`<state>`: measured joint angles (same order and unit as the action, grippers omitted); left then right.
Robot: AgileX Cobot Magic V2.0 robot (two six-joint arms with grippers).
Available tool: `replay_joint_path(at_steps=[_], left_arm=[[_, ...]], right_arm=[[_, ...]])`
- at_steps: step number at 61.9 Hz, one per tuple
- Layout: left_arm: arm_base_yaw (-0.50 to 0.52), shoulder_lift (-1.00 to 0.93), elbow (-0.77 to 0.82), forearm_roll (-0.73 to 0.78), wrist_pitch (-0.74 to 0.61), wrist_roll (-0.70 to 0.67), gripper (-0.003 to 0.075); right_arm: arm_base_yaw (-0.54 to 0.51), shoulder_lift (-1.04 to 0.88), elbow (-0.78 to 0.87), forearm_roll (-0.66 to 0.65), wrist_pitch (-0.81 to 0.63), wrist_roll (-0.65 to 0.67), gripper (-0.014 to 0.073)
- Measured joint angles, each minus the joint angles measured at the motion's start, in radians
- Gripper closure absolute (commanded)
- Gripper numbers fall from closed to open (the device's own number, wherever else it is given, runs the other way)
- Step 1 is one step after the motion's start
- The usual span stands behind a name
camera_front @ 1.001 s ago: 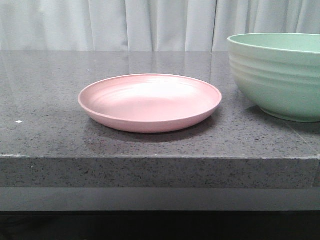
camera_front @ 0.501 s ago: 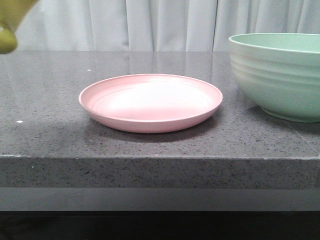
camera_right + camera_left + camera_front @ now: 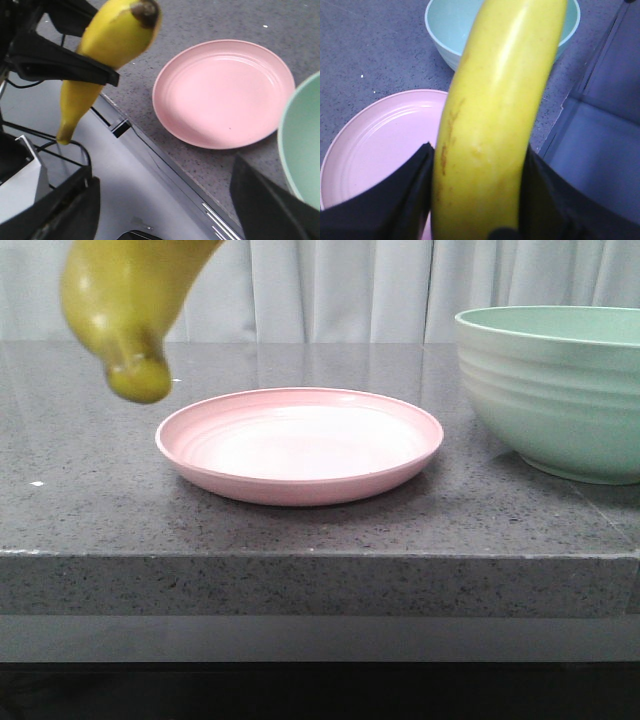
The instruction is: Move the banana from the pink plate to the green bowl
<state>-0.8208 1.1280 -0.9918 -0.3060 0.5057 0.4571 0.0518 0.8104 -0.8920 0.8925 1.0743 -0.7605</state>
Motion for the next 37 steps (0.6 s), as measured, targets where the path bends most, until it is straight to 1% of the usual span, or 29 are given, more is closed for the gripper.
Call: replay_joint_path(at_steps=[4, 9, 22, 37], left_arm=[[-0.002, 0.0, 0.0, 0.0, -0.014, 0.0, 0.0514], [-0.002, 0.0, 0.0, 0.0, -0.018, 0.0, 0.0514], [-0.002, 0.001, 0.0, 0.0, -0.018, 0.0, 0.0514], [-0.002, 0.001, 0.0, 0.0, -0.018, 0.0, 0.0514]], right_arm=[[0.0, 0.034, -0.023, 0.023, 0.021, -0.034, 0.0036], [0.0, 0.061, -0.042, 0.035, 0.036, -0.045, 0.0036], [0.002, 0.076, -0.053, 0.054, 0.046, -0.106, 0.0036], [0.06, 0.157, -0.131, 0.066, 0.09, -0.165, 0.0036]])
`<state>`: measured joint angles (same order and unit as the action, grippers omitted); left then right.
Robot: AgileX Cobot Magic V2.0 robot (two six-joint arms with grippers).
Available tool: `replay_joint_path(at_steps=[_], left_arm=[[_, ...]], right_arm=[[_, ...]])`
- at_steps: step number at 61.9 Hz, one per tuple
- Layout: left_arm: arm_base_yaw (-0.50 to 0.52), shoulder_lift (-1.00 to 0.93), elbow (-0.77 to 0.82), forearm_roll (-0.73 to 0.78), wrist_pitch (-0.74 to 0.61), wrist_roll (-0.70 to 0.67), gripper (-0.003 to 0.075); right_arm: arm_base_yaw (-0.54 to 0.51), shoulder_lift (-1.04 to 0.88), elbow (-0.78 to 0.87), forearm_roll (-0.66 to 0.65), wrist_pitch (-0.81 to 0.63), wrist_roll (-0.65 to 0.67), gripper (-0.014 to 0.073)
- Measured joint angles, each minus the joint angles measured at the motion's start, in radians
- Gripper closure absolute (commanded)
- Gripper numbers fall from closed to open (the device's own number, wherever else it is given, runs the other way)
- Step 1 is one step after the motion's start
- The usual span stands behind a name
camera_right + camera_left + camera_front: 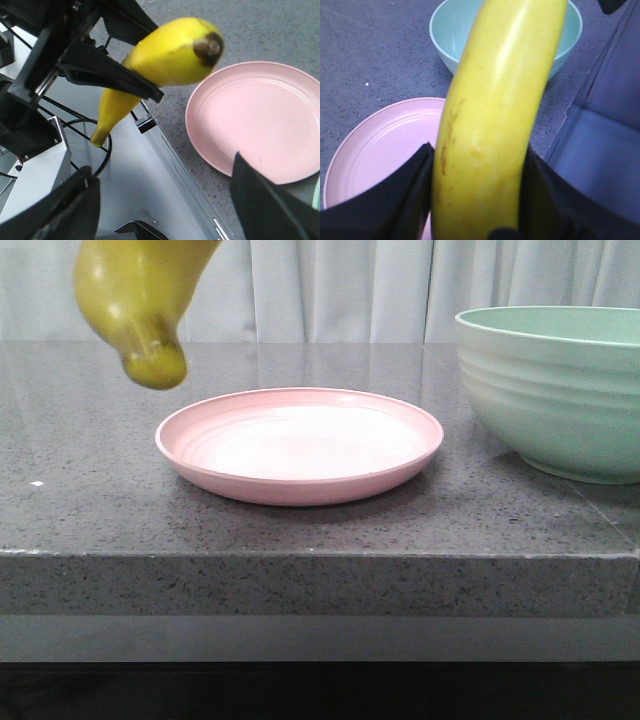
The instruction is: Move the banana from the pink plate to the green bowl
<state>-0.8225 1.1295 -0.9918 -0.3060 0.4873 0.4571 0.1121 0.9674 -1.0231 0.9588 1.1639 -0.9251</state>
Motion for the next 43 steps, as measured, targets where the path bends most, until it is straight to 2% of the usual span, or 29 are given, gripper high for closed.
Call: replay_joint_path(at_steps=[20, 43], left_arm=[[0.0, 0.0, 0.0, 0.0, 0.0, 0.0, 0.0514], [0.0, 0.0, 0.0, 0.0, 0.0, 0.0, 0.0514]], right_arm=[[0.105, 0.166, -0.158, 0.004, 0.0, -0.053, 0.0036], [0.128, 0.325, -0.293, 0.006, 0.01, -0.076, 0.0036]])
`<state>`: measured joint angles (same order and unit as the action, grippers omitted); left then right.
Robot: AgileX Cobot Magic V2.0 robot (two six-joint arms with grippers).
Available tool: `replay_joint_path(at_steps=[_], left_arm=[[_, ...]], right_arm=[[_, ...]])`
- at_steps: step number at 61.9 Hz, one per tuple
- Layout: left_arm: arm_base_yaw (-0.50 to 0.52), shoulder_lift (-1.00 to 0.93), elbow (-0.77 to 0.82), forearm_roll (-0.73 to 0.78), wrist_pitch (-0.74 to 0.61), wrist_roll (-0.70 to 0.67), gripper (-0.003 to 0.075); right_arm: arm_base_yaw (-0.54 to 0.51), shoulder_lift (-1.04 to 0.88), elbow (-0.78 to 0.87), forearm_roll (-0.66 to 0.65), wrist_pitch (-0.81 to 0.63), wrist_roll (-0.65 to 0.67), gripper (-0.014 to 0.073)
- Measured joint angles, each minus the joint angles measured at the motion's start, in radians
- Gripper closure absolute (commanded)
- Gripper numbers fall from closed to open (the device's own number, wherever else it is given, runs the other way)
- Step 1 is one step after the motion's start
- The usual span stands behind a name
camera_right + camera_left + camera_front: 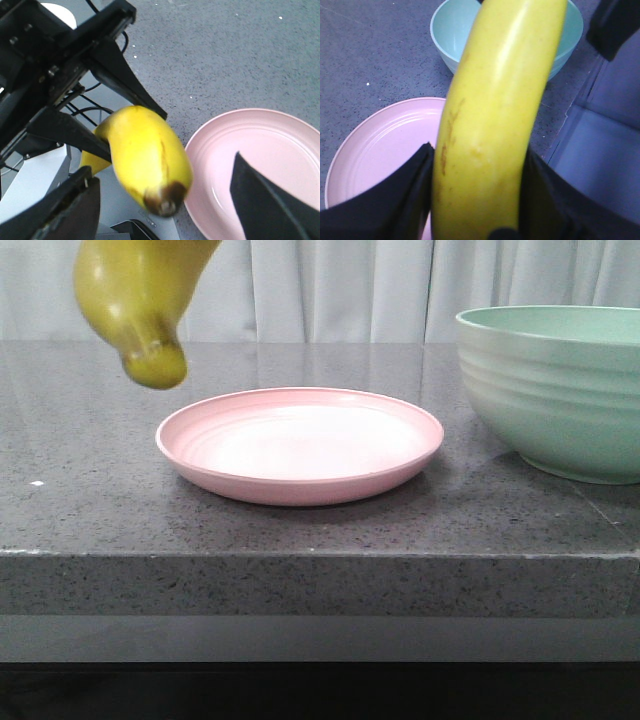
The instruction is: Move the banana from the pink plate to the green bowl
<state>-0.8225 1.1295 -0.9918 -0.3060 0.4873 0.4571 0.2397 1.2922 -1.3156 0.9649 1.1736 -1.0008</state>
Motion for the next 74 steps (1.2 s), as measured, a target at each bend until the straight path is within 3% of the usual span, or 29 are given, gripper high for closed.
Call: replay_joint_path(at_steps=[17, 42, 57, 74], left_arm=[[0.0, 0.0, 0.0, 0.0, 0.0, 0.0, 0.0514], [0.0, 0.0, 0.0, 0.0, 0.0, 0.0, 0.0514], [0.0, 0.0, 0.0, 0.0, -0.005, 0.0, 0.0514], [0.0, 0.0, 0.002, 0.002, -0.005, 0.001, 0.0514]], right_arm=[[0.102, 0.057, -0.041, 0.004, -0.015, -0.036, 0.0036], [0.104, 0.069, -0.041, -0.037, -0.04, -0.038, 0.0041], [0.104, 0.083, -0.041, -0.036, -0.035, -0.04, 0.03], [0.107, 0.083, -0.041, -0.036, -0.029, -0.044, 0.0308]])
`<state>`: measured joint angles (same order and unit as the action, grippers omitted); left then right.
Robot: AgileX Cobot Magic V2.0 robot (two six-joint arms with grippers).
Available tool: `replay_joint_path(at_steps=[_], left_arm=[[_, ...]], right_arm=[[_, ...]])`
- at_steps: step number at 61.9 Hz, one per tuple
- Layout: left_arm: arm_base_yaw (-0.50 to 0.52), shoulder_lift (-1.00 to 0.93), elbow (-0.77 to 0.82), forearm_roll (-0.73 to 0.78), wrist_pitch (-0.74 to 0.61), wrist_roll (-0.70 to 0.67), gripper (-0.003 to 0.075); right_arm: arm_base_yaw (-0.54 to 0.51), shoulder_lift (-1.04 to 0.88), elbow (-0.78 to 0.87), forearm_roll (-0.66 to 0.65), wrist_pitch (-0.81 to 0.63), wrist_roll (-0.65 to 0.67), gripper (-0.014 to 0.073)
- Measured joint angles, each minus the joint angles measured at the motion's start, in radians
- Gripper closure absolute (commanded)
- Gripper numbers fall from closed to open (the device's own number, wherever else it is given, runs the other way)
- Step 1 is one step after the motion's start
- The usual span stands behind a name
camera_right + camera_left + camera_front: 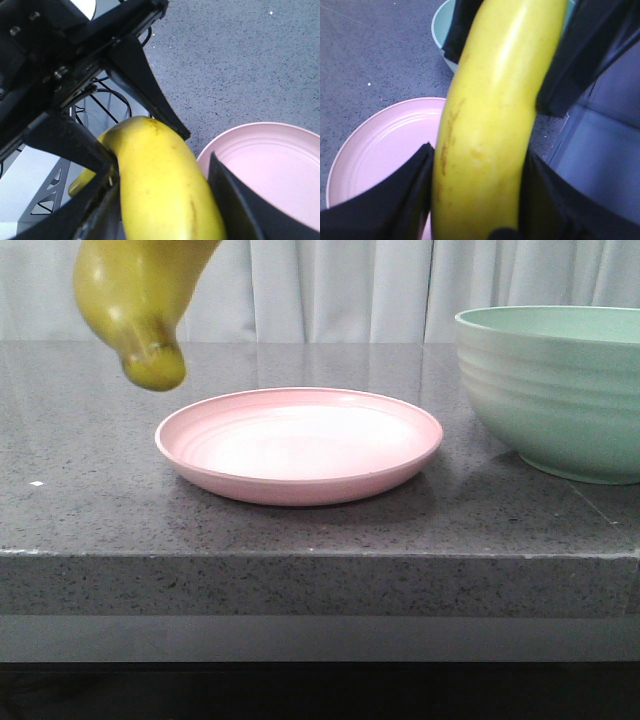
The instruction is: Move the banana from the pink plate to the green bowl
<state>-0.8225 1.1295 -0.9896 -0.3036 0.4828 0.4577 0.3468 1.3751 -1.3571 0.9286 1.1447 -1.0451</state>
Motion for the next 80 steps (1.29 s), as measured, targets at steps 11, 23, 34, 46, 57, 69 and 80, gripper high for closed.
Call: replay_joint_path(at_steps=[11, 23, 34, 46, 57, 69, 80], left_arm=[[0.0, 0.0, 0.0, 0.0, 0.0, 0.0, 0.0514], [0.0, 0.0, 0.0, 0.0, 0.0, 0.0, 0.0514], [0.0, 0.0, 0.0, 0.0, 0.0, 0.0, 0.051], [0.0, 0.006, 0.0, 0.0, -0.001, 0.002, 0.0285], [0.0, 0.024, 0.0, -0.002, -0.019, 0.002, 0.0157], [0.0, 0.057, 0.0, -0.004, -0.024, 0.002, 0.0157], [0.0, 0.085, 0.0, -0.008, -0.024, 0.002, 0.0157]], right_arm=[[0.0, 0.0, 0.0, 0.0, 0.0, 0.0, 0.0308], [0.0, 0.0, 0.0, 0.0, 0.0, 0.0, 0.0308], [0.0, 0.0, 0.0, 0.0, 0.0, 0.0, 0.0308], [0.0, 0.0, 0.0, 0.0, 0.0, -0.002, 0.0308], [0.0, 0.001, 0.0, -0.011, -0.002, -0.002, 0.0308], [0.0, 0.001, 0.0, -0.015, -0.006, -0.002, 0.0308], [0.0, 0.002, 0.0, -0.022, -0.006, -0.002, 0.0308]])
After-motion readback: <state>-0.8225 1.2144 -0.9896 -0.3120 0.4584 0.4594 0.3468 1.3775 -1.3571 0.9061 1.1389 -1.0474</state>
